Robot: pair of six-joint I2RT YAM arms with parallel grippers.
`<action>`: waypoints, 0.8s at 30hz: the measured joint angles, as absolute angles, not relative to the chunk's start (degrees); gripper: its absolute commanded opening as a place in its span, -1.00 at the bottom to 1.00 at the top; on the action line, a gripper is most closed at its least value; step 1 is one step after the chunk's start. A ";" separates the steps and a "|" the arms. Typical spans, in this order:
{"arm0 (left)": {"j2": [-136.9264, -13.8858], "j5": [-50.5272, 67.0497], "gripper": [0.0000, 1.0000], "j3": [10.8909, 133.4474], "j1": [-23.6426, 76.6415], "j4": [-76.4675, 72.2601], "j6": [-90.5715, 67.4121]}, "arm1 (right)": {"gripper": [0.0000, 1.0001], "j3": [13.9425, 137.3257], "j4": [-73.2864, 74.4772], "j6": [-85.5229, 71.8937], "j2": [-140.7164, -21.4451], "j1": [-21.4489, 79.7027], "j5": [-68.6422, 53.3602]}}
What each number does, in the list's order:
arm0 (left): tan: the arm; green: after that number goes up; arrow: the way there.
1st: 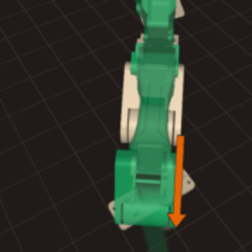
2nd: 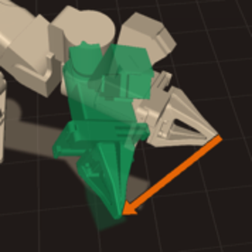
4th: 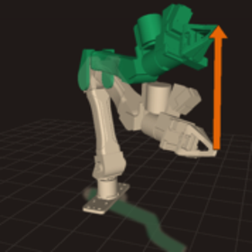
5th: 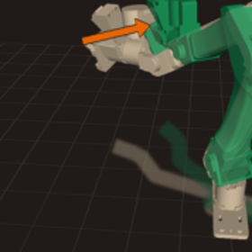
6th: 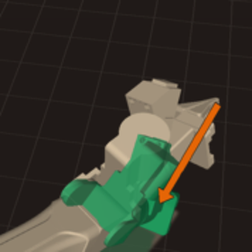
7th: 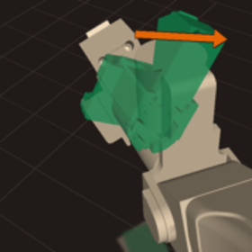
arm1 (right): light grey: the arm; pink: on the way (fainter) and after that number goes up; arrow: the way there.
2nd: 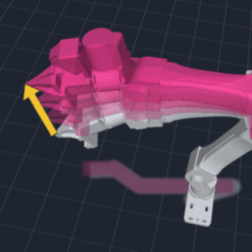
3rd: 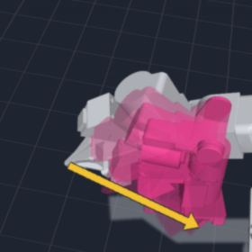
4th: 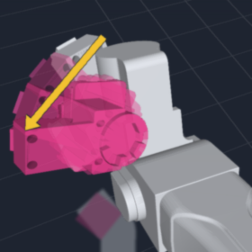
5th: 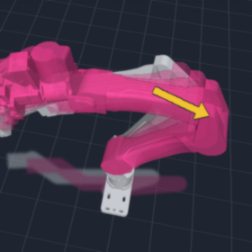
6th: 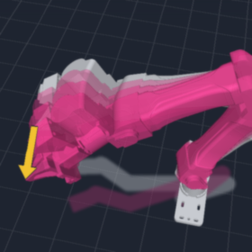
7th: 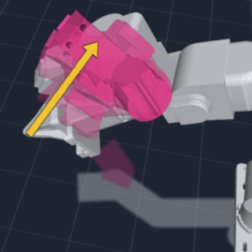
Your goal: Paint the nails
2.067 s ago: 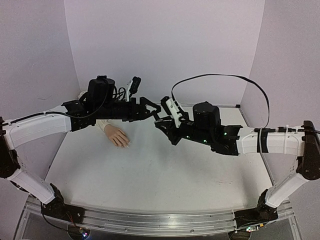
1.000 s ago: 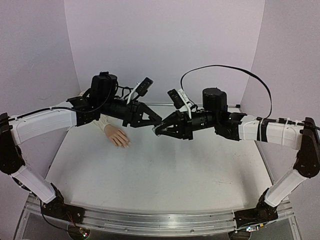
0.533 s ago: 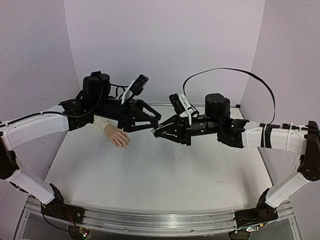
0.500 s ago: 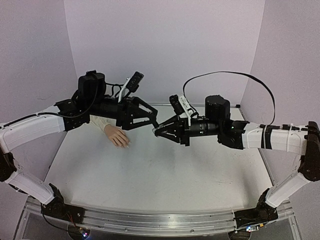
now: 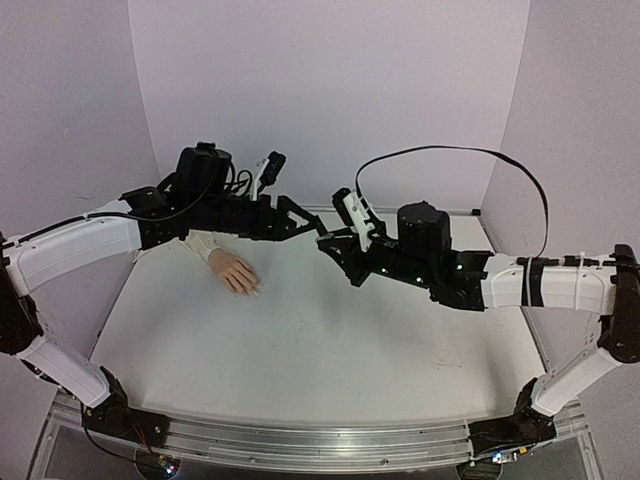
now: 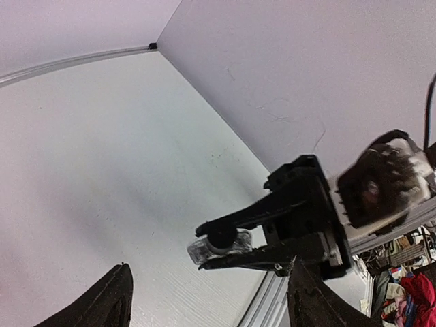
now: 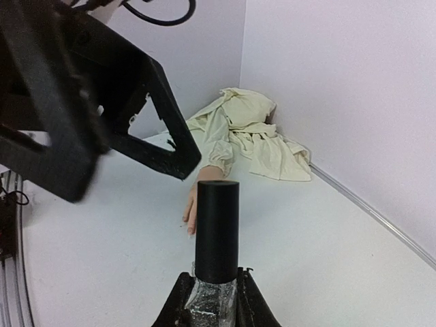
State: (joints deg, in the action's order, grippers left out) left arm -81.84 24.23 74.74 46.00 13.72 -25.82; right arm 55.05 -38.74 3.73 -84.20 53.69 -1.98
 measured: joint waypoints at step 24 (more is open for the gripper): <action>-87.07 20.32 -1.00 76.36 47.99 13.10 -29.06 | -1.00 59.09 -38.94 10.72 -89.95 61.14 15.46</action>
